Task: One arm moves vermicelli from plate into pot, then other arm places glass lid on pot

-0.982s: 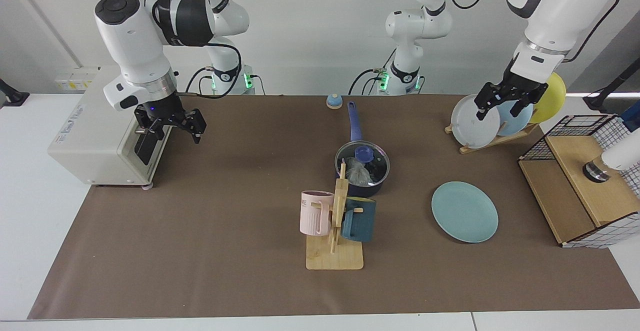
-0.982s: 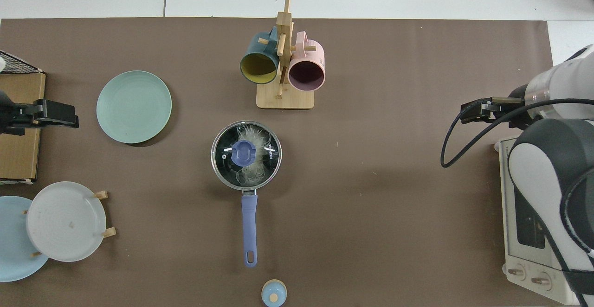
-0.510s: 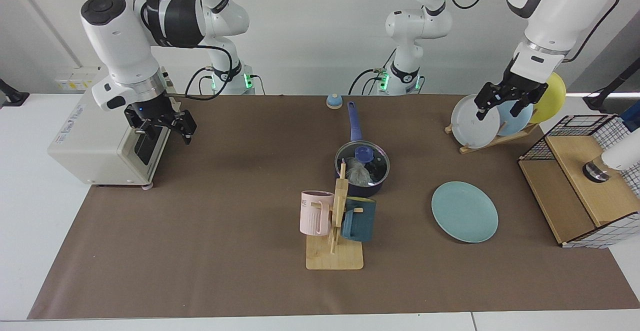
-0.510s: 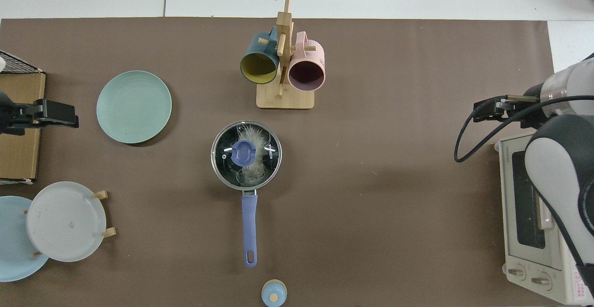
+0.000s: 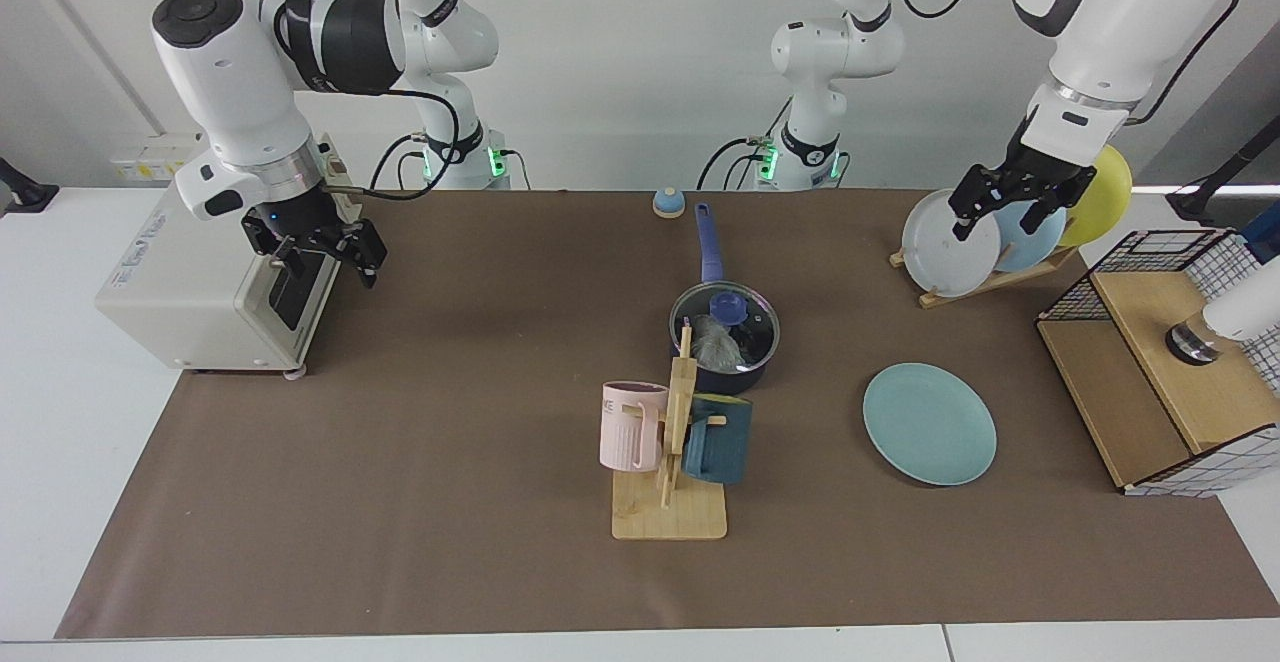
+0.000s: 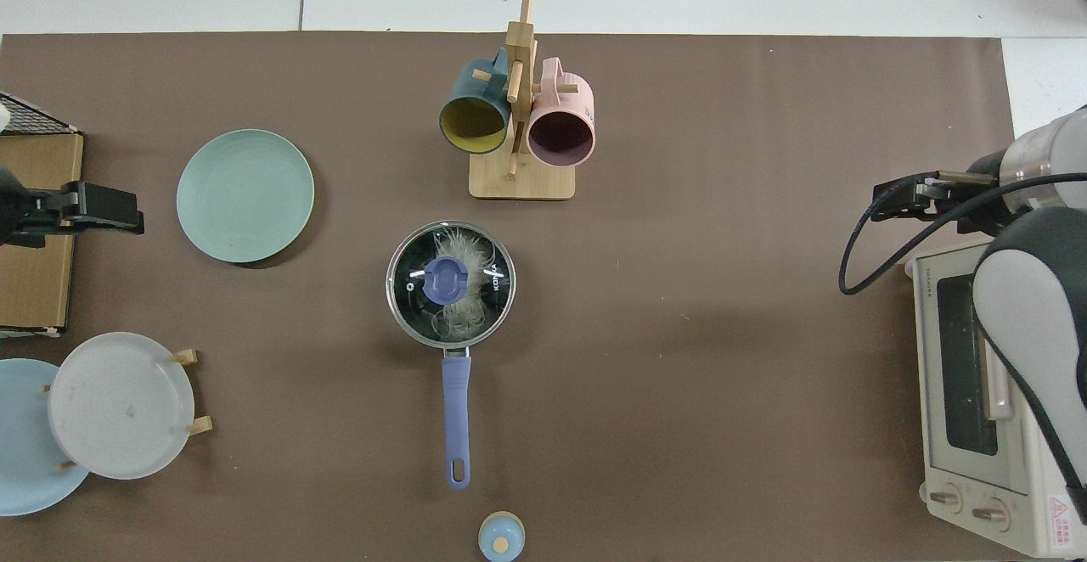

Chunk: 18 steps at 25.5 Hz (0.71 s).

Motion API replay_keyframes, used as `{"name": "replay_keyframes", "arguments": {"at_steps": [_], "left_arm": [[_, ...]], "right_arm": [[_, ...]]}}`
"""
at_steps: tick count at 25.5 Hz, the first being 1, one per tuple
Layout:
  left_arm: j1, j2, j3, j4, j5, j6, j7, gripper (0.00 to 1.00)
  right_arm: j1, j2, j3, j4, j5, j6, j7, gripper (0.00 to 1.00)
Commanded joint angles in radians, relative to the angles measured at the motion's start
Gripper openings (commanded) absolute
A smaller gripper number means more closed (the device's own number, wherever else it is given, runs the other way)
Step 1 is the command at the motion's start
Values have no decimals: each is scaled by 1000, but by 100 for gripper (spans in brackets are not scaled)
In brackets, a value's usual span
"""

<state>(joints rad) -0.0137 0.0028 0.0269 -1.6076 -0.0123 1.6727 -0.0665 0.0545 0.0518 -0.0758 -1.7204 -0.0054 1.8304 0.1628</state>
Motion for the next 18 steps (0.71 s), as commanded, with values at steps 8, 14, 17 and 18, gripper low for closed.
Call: {"name": "replay_keyframes", "arguments": {"at_steps": [8, 14, 17, 18], "left_arm": [[-14, -10, 13, 2, -5, -19, 11, 100], [-14, -10, 13, 2, -5, -19, 11, 100], [-14, -10, 13, 2, -5, -19, 11, 100], [-14, -10, 13, 2, -5, -19, 11, 100]], "right_arm": [[-45, 8, 11, 25, 67, 13, -28, 100], [-41, 5, 11, 21, -8, 7, -34, 100], [-39, 5, 11, 21, -11, 9, -29, 100], [-38, 5, 11, 21, -11, 9, -29, 100]]}}
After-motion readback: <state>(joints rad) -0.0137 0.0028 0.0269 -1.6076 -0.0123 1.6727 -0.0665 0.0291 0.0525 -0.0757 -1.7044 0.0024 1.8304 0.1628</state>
